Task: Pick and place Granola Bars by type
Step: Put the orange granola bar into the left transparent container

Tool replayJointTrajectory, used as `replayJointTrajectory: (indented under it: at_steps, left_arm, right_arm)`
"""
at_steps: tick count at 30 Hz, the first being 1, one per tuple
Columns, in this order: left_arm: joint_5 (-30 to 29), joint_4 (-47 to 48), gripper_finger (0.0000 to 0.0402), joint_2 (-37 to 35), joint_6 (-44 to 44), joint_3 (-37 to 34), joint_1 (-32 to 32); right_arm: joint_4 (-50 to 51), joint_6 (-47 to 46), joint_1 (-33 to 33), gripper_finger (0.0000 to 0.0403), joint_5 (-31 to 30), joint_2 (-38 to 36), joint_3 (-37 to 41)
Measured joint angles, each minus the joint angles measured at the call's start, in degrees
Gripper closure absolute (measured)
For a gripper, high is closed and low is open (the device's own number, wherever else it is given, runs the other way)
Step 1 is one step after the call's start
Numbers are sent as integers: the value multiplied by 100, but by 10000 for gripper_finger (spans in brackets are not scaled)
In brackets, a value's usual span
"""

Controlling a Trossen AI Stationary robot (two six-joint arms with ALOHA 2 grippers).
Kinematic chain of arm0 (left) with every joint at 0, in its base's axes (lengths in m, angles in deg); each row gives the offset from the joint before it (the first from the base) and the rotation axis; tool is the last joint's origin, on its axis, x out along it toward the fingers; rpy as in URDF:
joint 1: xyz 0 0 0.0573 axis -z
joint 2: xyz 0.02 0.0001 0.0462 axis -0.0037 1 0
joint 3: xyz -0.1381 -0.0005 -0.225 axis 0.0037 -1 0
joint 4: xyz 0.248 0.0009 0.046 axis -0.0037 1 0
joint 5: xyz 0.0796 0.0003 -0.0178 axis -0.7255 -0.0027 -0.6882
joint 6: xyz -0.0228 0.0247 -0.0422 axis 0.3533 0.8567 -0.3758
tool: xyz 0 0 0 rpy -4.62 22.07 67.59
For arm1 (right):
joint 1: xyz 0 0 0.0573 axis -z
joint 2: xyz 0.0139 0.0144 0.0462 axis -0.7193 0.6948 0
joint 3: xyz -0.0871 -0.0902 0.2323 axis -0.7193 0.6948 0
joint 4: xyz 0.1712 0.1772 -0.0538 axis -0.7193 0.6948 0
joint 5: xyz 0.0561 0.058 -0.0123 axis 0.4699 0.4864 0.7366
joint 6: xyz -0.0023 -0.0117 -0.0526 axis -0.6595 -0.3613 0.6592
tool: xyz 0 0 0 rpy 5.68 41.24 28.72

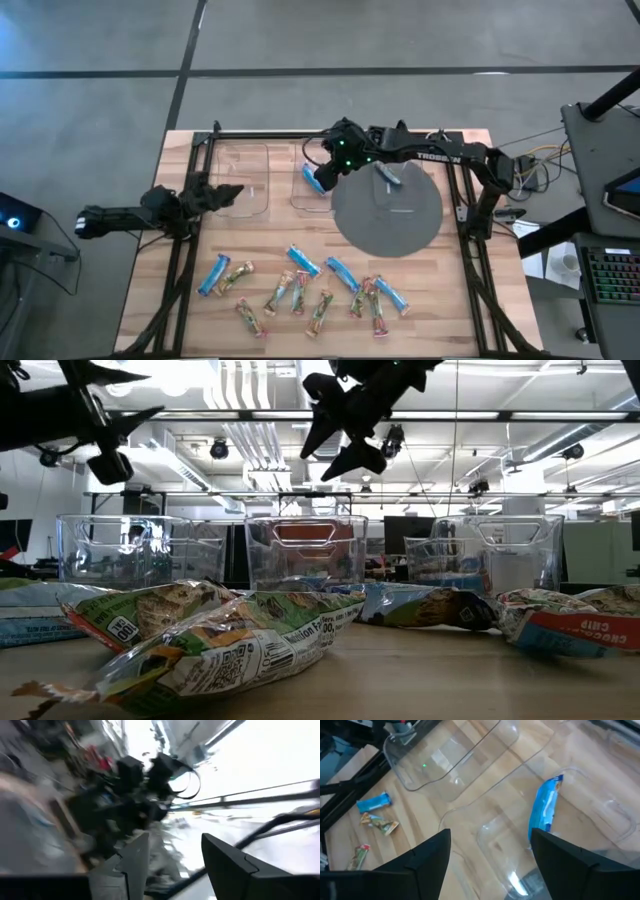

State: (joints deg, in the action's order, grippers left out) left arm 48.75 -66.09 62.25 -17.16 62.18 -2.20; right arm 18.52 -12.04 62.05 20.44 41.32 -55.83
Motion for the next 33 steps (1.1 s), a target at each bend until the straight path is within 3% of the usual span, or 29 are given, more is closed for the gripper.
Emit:
replayJointTrajectory:
  at_steps: [3,6,9,11,14,16,19,25,30,33]
  left_arm:
    - [320,116,239,79,-516,112,87]
    - [351,121,239,246,-531,448,250]
    - [351,824,243,551,-258,1079,406]
    - [357,1766,245,807,62,1686,531]
    - [355,3904,246,1391,545,2667,772]
    - [345,5395,246,1890,622,3158,945]
    - [345,6699,246,2665,479,3589,1262]
    - [490,6588,246,3997,198,3772,2584]
    - [-813,6628,246,4993,-397,3975,4037]
    - [-1322,6707,246,5518,-1382,4024,4622]
  right_arm:
    - [-2,-6,-64,143,2,-11,0]
    - [-4,-45,-151,145,-5,-22,0]
    - [-4,-52,-266,144,-5,-24,-2]
    - [-4,-54,-343,145,-4,-24,-2]
    - [-6,-65,-434,147,-13,-24,-2]
    - [-2,-70,-486,147,-98,-24,-2]
    - [63,-72,-538,147,-246,-24,-2]
    - [242,-113,-597,150,-326,-24,-2]
    - [250,-112,-610,147,-338,-24,-2]
    - [247,-89,-608,148,-500,-24,-2]
